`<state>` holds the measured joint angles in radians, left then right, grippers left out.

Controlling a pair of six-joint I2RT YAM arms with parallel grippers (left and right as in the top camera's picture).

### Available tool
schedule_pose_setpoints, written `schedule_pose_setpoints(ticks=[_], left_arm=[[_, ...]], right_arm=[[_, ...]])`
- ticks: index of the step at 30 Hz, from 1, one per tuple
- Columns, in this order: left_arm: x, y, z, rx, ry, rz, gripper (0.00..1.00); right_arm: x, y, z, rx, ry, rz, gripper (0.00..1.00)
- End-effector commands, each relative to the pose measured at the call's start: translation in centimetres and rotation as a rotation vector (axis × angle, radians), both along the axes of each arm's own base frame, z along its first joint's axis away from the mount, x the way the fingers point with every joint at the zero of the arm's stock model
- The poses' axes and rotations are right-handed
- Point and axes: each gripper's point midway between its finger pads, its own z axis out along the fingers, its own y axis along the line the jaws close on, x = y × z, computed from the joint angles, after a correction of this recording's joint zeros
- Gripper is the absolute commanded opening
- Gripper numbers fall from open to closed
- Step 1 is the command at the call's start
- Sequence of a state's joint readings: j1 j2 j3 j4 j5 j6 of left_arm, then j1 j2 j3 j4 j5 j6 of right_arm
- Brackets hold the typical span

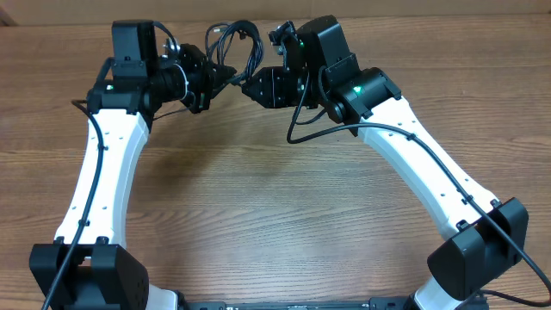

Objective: Untangle cables

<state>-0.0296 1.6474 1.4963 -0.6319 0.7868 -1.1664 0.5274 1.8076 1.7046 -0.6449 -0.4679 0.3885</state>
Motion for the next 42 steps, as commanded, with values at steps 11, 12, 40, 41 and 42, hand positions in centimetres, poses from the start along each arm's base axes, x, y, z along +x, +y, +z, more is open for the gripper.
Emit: schedule_pose_setpoints(ticks=[11,12,40,41,42], left_arm=[[-5.9,-3.7,6.1,-0.247,-0.24,-0.44,0.04],[-6.1,-3.8,6.3,-0.262,-0.241,-0.452,0.04],[0.5,2.1,0.0,0.482,-0.514,-0.302,0.04],[0.5,2.2,-0.1,0.49,-0.515,-0.305,0.04],[0.4,2.2,-0.1,0.493,-0.516,-0.309,0.04]], right_arm=[[2.3,-1.5,1.0,0.005,-0.114,0.003,0.42],[2.4,-1.4,1.2,0.011,-0.123,0.003,0.41],[-2.5,-6.7,6.7,-0.036,-0.111,-0.09,0.04],[-3.2,-6.2,7.9,0.004,-0.127,-0.058,0.04],[-3.6,-5.8,8.7,0.036,-0.139,-0.029,0.04]])
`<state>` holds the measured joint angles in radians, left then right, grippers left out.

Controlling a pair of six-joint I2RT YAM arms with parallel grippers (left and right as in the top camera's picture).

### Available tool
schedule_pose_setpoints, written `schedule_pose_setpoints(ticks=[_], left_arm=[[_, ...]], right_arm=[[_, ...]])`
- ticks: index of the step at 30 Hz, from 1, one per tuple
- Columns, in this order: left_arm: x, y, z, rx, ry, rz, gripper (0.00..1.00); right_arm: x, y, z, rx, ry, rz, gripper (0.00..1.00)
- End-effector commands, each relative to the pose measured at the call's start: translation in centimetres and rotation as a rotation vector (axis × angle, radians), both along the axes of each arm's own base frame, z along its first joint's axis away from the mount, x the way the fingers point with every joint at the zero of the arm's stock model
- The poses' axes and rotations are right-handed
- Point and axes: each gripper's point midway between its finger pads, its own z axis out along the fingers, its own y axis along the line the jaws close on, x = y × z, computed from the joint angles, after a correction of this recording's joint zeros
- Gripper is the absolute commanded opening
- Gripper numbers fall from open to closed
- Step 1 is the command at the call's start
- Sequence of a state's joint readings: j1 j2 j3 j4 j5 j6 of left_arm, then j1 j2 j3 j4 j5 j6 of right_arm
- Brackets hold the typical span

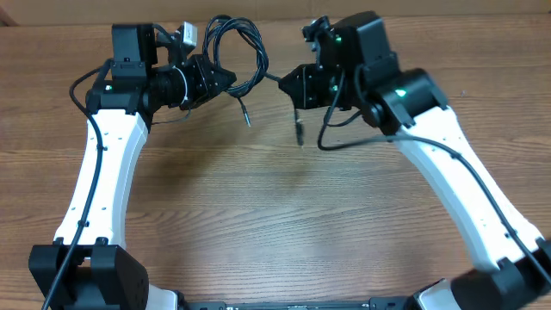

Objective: Untangle cables

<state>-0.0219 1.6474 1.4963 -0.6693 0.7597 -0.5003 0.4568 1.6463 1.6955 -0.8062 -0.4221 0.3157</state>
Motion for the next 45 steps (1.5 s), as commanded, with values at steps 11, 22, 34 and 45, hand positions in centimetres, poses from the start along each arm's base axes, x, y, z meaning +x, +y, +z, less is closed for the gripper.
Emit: schedule_pose_setpoints(ticks=[11,22,34,45], left_arm=[[-0.4,1.1,-0.1,0.116,-0.035,0.014,0.04],[-2.1,-1.6,1.8,-0.168,0.169,0.022,0.04],[-2.9,-3.0,4.8,-0.511,0.528,0.115,0.05],[-3.5,-3.4,5.3,-0.58,0.64,0.122,0.04]], right_arm=[[-1.2,-0.6,3.7,0.086,-0.018,-0.038,0.47],[0.7,2.7,-5.5,0.031,0.216,-0.002,0.7],[1.4,4.4,-3.6,0.084,0.073,0.118,0.73],[2.4,6.0,-4.8,0.076,0.059,0.098,0.49]])
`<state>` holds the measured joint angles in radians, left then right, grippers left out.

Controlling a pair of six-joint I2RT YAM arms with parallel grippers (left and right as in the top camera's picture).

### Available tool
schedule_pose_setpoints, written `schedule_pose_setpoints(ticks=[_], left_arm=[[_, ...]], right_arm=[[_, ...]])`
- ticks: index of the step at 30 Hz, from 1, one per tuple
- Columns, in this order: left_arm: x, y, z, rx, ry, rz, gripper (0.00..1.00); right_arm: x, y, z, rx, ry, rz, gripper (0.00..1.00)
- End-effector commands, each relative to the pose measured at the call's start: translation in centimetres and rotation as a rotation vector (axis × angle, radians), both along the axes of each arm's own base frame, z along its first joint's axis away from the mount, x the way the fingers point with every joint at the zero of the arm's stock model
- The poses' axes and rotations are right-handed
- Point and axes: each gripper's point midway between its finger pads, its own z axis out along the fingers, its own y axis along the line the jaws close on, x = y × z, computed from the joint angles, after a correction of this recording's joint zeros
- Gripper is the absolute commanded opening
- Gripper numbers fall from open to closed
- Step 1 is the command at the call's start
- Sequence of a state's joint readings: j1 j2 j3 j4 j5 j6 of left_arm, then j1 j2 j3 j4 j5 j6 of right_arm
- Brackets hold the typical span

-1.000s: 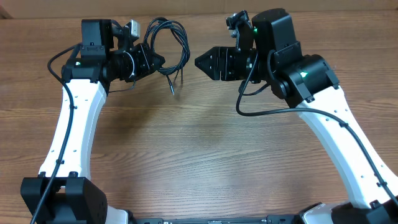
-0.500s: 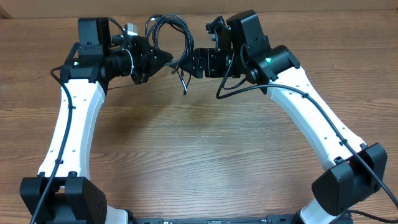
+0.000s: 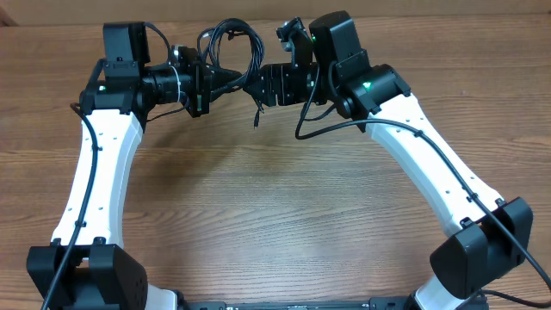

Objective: Untangle cables

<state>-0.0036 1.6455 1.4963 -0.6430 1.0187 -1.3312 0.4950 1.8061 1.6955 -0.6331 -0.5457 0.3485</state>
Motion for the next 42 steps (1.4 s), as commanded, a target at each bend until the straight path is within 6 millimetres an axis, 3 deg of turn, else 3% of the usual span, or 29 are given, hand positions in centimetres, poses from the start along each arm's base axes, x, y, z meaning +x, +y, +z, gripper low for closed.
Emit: schedule_pose_setpoints(ticks=[1,2,4,7,11,13,16,21,30,34,37,42], left_arm=[[-1.7,-1.4,2.4,-0.076,-0.019,-0.08,0.04],[-1.6,-1.4,2.4,-0.073,-0.024,-0.08,0.04],[-1.3,-1.1,2.1,-0.025,-0.092,-0.085,0.04],[-0.5,-0.5,1.3,0.13,-0.329,-0.138,0.04],[0.5,0.6,0.0,0.352,-0.574,-0.205,0.04],[0.5,0.8,-0.5,0.397,-0.605,-0.226,0.04],[-0.1,0.1,-1.3,0.458,-0.658,-0.292,0.04],[-0.8,-0.3,-2.6,0.515,-0.627,-0.331,0.04],[-1.7,-2.1,-2.7,0.506,-0.651,-0.389,0.04],[-2.4,-3.3,-2.8,0.504,-0.677,-0.433,0.04],[-2.5,-3.3,-2.8,0.504,-0.672,-0.435,0.04],[-2.9,-3.3,-3.1,0.504,-0.656,-0.448,0.04]], right_arm=[[0.4,0.9,-1.1,-0.015,0.011,-0.015,0.4],[0.5,0.9,-1.1,-0.014,0.011,-0.017,0.23],[0.5,0.5,-1.1,-0.018,0.019,-0.022,0.04],[-0.5,-1.7,-1.2,-0.053,0.087,-0.05,0.04],[-2.3,-3.4,1.6,-0.044,0.07,-0.061,0.04],[-3.7,-3.1,4.8,0.025,0.019,-0.013,0.04],[-4.5,-1.6,7.4,0.145,0.0,0.065,0.04],[-4.3,-1.2,8.6,0.187,-0.03,0.083,0.04],[-1.4,-1.3,7.2,0.158,-0.011,-0.074,0.04],[0.7,-0.6,7.3,0.206,-0.028,-0.117,0.04],[2.3,-1.2,7.2,0.185,-0.072,-0.191,0.04],[4.4,-2.2,8.8,0.197,-0.174,-0.279,0.04]])
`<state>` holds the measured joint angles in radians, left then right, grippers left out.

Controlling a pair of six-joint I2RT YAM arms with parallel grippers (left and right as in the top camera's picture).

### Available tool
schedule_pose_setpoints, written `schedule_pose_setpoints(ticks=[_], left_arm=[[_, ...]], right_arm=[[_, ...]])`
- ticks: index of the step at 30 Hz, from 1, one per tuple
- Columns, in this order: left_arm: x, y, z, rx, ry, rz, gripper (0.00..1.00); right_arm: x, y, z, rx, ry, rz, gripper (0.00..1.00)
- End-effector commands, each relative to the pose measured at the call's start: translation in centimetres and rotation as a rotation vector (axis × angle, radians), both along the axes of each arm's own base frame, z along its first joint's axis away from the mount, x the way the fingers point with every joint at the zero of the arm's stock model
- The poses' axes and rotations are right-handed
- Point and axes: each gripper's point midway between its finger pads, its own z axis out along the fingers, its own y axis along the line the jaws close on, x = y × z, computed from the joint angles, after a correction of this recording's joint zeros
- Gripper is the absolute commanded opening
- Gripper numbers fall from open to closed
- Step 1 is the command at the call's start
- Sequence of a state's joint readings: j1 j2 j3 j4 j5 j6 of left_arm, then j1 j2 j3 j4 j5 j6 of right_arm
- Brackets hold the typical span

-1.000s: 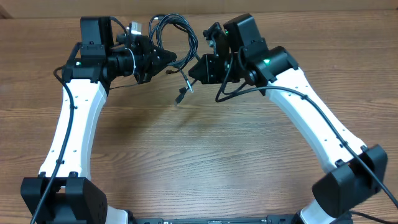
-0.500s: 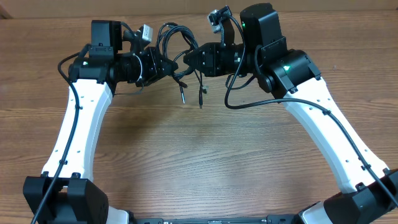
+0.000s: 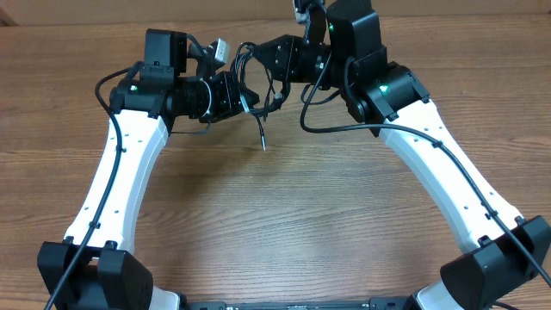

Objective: Untangle cables

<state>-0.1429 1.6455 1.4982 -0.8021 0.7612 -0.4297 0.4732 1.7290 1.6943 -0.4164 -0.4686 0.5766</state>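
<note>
A bundle of black cables (image 3: pixel 251 76) hangs in the air between my two grippers at the back of the table. My left gripper (image 3: pixel 241 93) points right and is shut on the lower part of the bundle. Pointing left from higher up, my right gripper (image 3: pixel 261 53) is shut on the bundle's upper loops. One thin cable end with a plug (image 3: pixel 263 140) dangles below the bundle, just above the wood. A white connector (image 3: pixel 219 50) sticks up behind the left wrist. The exact grip points are hidden by the loops.
The wooden table (image 3: pixel 275 215) stretches out in front of the arms. A black cable of the right arm (image 3: pixel 331 129) loops down beside its wrist. Both white forearms angle in from the front corners.
Both grippers have shifted right with the bundle. The left one now sits lower and the right one higher and farther back. The dangling plug end hangs lower than before.
At first both grippers met at the cable bundle at the back. Then they were apart, the left holding the looped bundle and the right holding a strand hanging down. Then they were together again at the bundle, and now they hold it with the right gripper raised.
</note>
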Motion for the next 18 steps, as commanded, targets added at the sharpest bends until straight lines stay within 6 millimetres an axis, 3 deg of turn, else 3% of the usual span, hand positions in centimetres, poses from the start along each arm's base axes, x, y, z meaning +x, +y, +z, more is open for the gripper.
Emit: schedule_pose_setpoints(ticks=[1,12,15,18], left_arm=[[-1.0,-0.5,1.2,0.002,-0.043,-0.053,0.04],[-2.0,-1.1,1.5,-0.042,-0.019,-0.092,0.04],[-2.0,-1.3,1.8,-0.062,-0.008,-0.089,0.04],[-1.9,-1.3,2.3,-0.117,0.043,-0.058,0.04]], right_arm=[[1.9,-1.0,1.6,0.005,-0.082,-0.1,0.04],[2.6,-1.3,2.1,0.009,-0.108,-0.136,0.04],[2.4,-1.4,1.0,-0.013,-0.071,-0.134,0.04],[2.0,-1.3,-2.6,-0.083,0.033,-0.123,0.04]])
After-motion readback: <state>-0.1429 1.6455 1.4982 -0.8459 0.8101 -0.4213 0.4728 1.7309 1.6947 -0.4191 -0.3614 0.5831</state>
